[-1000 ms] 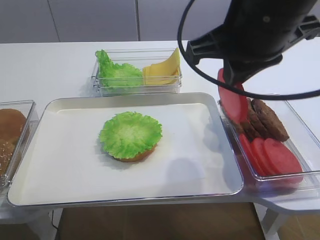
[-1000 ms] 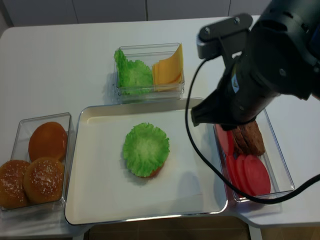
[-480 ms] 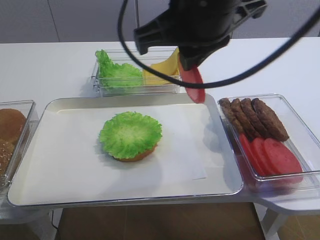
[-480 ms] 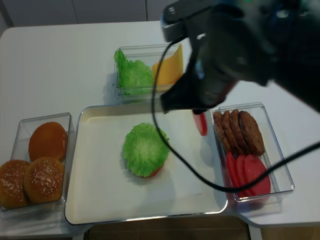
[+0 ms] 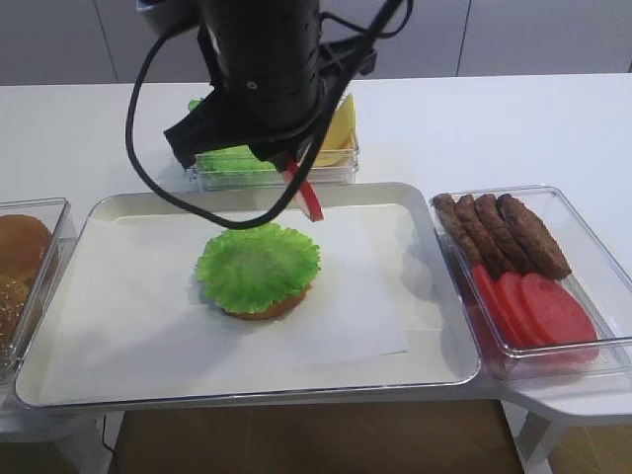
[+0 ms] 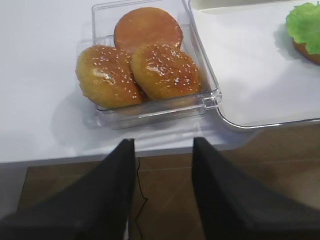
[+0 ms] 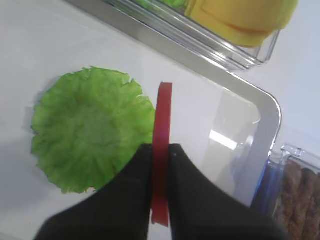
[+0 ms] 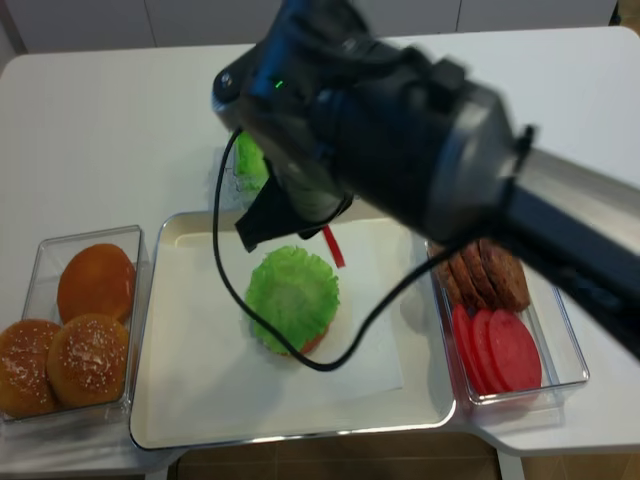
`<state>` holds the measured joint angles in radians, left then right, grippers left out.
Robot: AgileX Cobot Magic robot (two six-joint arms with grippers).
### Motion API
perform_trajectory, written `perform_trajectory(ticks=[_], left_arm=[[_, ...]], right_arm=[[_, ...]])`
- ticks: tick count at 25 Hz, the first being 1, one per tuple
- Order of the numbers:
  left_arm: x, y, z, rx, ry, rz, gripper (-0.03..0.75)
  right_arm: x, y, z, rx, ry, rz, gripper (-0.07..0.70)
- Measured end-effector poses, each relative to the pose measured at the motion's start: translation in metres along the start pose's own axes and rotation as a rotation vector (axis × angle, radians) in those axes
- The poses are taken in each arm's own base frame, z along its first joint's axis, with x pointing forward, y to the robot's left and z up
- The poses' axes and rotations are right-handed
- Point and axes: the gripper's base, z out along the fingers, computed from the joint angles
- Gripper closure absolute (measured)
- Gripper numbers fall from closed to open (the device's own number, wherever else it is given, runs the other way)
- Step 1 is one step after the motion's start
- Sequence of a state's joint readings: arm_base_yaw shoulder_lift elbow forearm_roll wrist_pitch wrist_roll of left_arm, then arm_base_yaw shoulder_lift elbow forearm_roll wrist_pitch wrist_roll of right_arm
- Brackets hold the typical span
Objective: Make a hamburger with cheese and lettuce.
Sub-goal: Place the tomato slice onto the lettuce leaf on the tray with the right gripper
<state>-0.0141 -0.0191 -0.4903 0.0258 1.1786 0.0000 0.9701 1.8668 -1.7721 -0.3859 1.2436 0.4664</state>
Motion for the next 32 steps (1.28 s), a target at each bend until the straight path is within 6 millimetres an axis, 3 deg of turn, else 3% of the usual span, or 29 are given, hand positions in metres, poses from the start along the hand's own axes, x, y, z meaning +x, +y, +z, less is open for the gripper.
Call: perform_trajectory(ticks=[11,32], left_arm=[[0.0,0.0,0.0,0.0,0.0,0.0,0.428],[0.0,0.0,0.0,0.0,0.0,0.0,0.428]], right_arm=[[0.0,0.02,0.047,0.03,0.088,-0.062,0.578],[0.002,0.025,0.053,0.004,0.114,-0.053,0.57]])
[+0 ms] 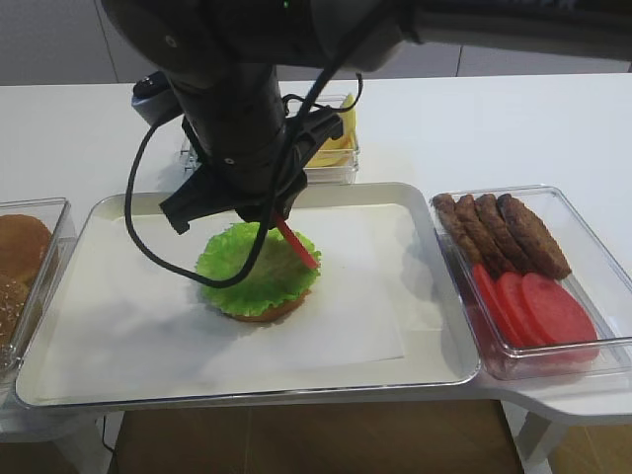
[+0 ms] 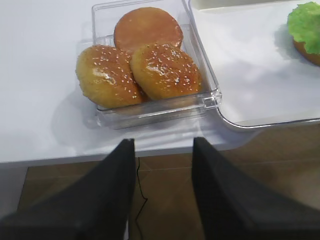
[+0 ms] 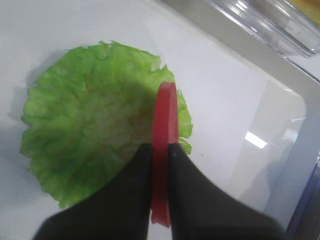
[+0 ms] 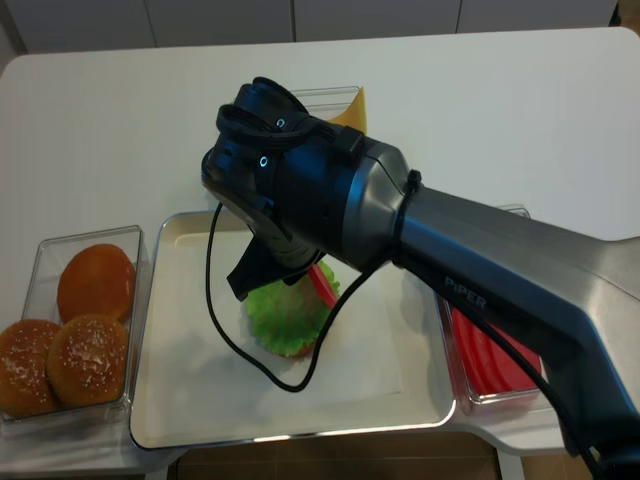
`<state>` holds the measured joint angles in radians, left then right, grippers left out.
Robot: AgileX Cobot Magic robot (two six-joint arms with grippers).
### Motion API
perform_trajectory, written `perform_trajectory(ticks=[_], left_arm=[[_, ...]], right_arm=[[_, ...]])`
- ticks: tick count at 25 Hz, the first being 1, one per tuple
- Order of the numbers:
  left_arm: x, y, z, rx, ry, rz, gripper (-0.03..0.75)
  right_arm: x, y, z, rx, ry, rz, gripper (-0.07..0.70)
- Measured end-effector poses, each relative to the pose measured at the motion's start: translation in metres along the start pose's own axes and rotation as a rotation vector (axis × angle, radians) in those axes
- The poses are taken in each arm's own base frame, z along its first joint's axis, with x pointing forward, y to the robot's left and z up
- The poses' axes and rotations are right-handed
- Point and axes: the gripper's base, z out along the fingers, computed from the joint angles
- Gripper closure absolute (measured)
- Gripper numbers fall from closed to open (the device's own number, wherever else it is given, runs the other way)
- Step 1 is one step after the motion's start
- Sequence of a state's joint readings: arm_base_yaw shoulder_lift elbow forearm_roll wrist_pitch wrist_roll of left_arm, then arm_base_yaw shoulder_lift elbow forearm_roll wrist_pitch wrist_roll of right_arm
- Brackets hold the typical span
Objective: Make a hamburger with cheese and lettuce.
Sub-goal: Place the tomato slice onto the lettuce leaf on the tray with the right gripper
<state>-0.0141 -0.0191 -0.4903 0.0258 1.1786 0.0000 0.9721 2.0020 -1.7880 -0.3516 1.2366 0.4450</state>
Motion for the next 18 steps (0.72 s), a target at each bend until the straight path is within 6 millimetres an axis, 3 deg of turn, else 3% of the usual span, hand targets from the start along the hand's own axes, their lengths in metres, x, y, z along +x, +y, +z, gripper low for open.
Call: perform_trajectory(ticks=[11,18], left_arm=[[0.0,0.0,0.0,0.0,0.0,0.0,0.427],[0.0,0.0,0.0,0.0,0.0,0.0,0.428]], right_arm=[[0.0006,0.0044,-0.0001,-0.048,0.007,0.017,0.448],[-0.001,0.0087,-0.0004,-0.095,-0.01,0.032,0.432]])
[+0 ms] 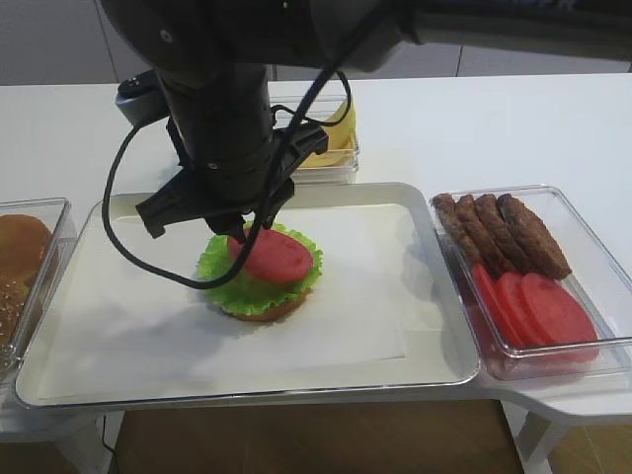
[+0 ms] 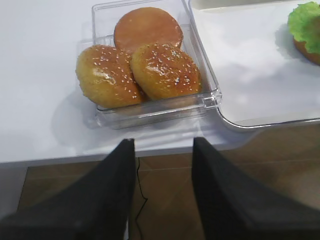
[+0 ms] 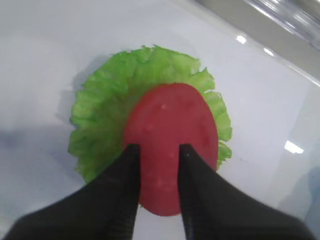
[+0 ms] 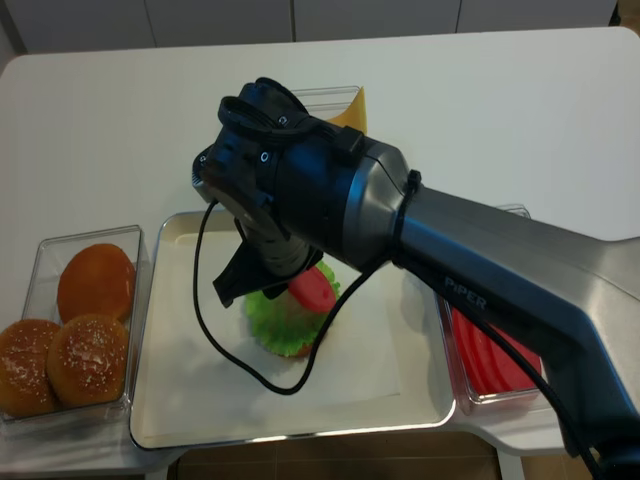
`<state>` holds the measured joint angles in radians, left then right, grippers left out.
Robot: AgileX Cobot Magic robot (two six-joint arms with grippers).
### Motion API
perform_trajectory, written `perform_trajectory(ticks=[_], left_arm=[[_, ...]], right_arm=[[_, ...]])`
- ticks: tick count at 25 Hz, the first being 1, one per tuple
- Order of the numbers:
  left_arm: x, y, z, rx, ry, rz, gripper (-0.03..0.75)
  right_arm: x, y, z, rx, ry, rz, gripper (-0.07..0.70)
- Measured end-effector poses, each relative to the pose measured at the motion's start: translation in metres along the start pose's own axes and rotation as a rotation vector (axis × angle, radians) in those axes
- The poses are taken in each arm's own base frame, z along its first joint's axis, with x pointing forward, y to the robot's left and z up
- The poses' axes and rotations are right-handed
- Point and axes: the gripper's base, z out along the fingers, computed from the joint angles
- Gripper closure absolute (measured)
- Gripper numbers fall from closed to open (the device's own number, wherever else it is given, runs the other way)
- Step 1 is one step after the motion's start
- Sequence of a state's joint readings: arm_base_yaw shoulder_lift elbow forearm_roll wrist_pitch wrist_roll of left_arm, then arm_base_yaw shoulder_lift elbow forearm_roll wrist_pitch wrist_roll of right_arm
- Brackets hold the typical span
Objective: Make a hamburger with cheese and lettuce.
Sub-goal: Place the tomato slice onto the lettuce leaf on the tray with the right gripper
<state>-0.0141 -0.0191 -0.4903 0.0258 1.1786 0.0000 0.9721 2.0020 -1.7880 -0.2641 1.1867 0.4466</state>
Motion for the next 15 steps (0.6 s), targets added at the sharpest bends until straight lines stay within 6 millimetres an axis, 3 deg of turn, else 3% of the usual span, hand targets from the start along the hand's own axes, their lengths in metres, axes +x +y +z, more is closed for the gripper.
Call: perform_trajectory(ticks=[4,9,15], left_arm=[[0.0,0.0,0.0,0.0,0.0,0.0,0.428],[0.0,0.0,0.0,0.0,0.0,0.0,0.427],[0.0,0.0,0.0,0.0,0.0,0.0,0.427]], right_arm=[[-0.0004,0.0025,0.0,-0.027,-0.004,0.009,0.407],[-0.0005,0.0031,-0.0001,-0.034,-0.005,0.012,0.311],[-0.0002,0.0023,0.0003,-0.043,0.004,0.004,0.288]])
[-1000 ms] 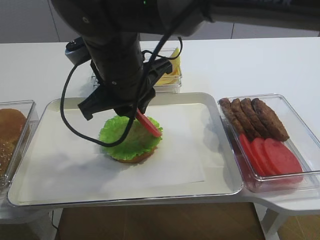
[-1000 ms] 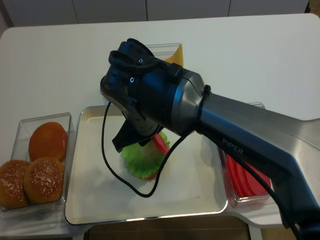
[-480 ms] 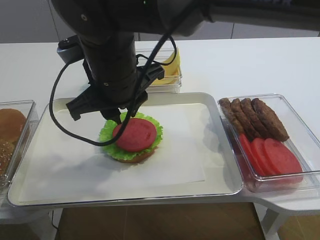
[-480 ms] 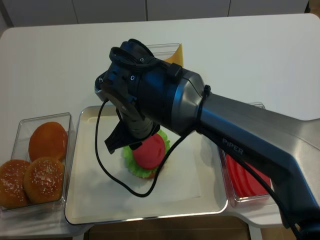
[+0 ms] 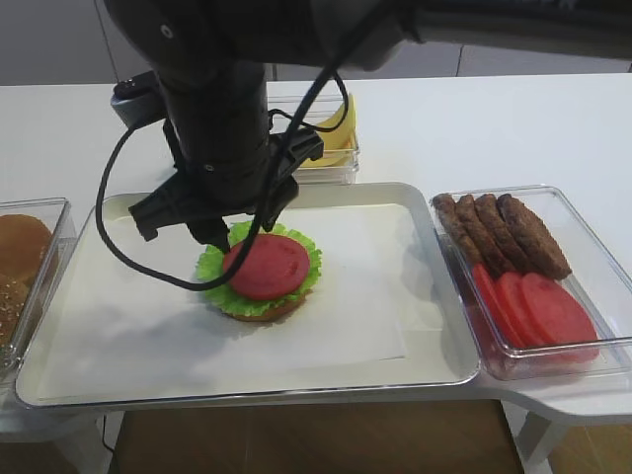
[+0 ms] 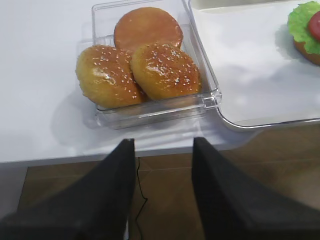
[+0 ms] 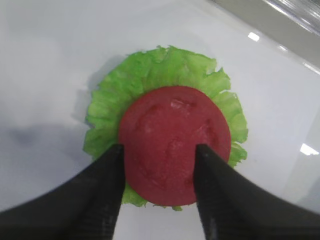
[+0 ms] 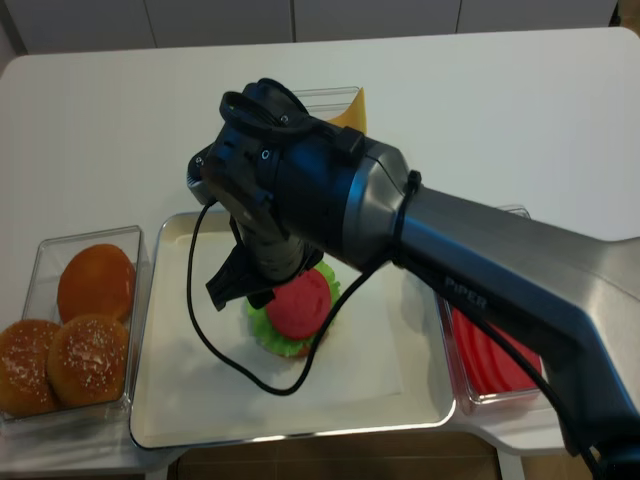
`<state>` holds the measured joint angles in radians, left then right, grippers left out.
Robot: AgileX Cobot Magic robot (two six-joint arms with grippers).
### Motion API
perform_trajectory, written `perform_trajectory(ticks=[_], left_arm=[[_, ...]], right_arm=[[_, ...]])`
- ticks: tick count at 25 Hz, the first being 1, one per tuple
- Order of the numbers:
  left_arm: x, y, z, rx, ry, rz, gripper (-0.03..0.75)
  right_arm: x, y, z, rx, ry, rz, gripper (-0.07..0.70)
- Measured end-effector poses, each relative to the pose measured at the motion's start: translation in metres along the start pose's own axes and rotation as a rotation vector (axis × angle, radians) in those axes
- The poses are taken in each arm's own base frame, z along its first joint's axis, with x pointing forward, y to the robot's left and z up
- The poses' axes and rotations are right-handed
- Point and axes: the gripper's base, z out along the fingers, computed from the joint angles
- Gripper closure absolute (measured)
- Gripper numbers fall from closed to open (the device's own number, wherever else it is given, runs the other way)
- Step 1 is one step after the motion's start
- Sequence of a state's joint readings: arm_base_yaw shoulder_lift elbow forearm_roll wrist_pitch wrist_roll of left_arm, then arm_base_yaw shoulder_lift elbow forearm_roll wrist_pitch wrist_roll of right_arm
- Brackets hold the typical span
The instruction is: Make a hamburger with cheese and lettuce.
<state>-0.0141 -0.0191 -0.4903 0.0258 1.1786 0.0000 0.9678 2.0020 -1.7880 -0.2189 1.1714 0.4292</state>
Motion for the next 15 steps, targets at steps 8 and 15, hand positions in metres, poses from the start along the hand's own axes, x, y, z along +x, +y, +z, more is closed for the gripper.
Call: perform_trajectory(ticks=[8,15], left_arm=[[0.0,0.0,0.0,0.0,0.0,0.0,0.427],[0.0,0.0,0.0,0.0,0.0,0.0,0.427]], right_arm=[[-0.007,-0.057,0.001,-0.085,0.092,0.061,0.288],[-0.01,-0.152,-0.029,-0.037,0.012,0.24,0.256]])
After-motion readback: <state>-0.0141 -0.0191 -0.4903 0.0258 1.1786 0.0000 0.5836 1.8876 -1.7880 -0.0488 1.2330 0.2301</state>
